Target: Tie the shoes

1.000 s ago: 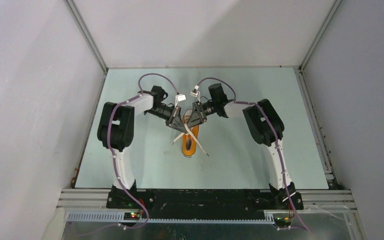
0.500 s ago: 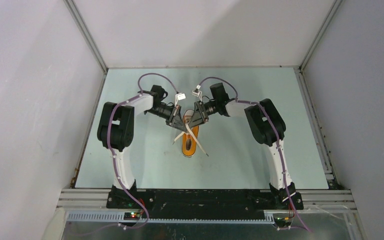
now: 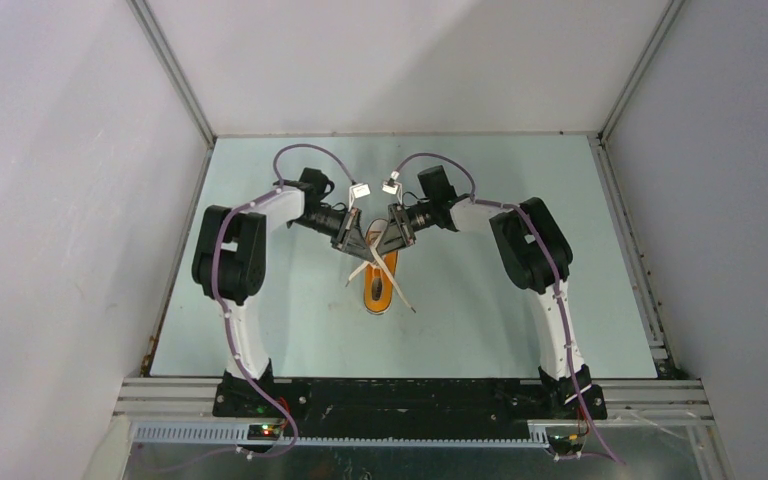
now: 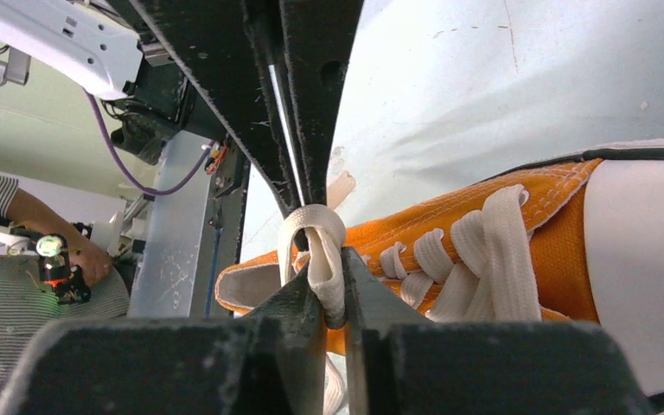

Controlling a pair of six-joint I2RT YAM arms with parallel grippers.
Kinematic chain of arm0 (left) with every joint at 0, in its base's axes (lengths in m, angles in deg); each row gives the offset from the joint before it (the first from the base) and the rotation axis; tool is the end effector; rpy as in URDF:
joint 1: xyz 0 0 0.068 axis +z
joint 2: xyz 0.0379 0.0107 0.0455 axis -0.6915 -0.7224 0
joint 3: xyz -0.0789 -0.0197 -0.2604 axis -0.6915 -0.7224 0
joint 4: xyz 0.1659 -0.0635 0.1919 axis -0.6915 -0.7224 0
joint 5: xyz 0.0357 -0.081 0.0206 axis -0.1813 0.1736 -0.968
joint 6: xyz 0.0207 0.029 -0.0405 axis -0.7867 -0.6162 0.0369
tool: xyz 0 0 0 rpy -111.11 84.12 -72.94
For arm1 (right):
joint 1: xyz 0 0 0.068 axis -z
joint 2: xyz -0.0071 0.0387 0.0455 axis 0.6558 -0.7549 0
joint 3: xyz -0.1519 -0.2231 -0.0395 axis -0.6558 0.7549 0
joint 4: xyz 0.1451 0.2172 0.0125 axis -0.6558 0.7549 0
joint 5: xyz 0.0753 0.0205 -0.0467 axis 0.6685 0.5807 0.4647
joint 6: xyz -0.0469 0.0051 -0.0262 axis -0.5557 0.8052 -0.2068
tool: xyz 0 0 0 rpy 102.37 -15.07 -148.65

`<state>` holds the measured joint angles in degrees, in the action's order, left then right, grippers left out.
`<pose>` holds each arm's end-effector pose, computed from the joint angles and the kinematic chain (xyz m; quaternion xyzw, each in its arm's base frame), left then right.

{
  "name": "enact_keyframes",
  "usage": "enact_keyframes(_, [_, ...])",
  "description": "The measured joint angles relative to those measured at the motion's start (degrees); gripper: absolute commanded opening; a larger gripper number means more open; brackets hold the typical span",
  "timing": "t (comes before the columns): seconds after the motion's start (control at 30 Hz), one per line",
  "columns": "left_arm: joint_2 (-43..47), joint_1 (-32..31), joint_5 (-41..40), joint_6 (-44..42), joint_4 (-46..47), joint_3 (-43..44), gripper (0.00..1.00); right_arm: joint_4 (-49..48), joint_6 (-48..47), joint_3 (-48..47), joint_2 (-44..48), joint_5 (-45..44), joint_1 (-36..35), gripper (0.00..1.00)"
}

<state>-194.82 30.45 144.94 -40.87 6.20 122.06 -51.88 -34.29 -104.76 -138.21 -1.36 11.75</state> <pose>0.3569 -0.1169 0.1657 0.2891 0.7986 -0.5182 0.1010 0.3893 0.2572 0.1308 -0.3604 0.6776 0.6321 0.1070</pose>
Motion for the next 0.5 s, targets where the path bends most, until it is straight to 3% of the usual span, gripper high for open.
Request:
enact_keyframes(0.1, [0.37,0.0,-0.11,-0.15,0.07,-0.42,0.16,0.35,0.11,0.0,0.0,-0.59,-0.02,0.05])
enact_keyframes(0.2, [0.61,0.09,-0.17,-1.22,-0.37,-0.66,0.33,0.9,0.13,0.0,0.13,-1.18,0.0,0.04])
enact_keyframes(0.3, [0.7,0.11,-0.24,-3.19,-1.25,-0.66,0.44,1.44,0.13,0.0,0.42,-1.68,0.0,0.04])
enact_keyframes(0.5, [0.7,0.09,-0.17,-6.29,-3.8,1.86,0.52,2.19,0.11,0.0,0.74,-2.12,-0.02,0.03])
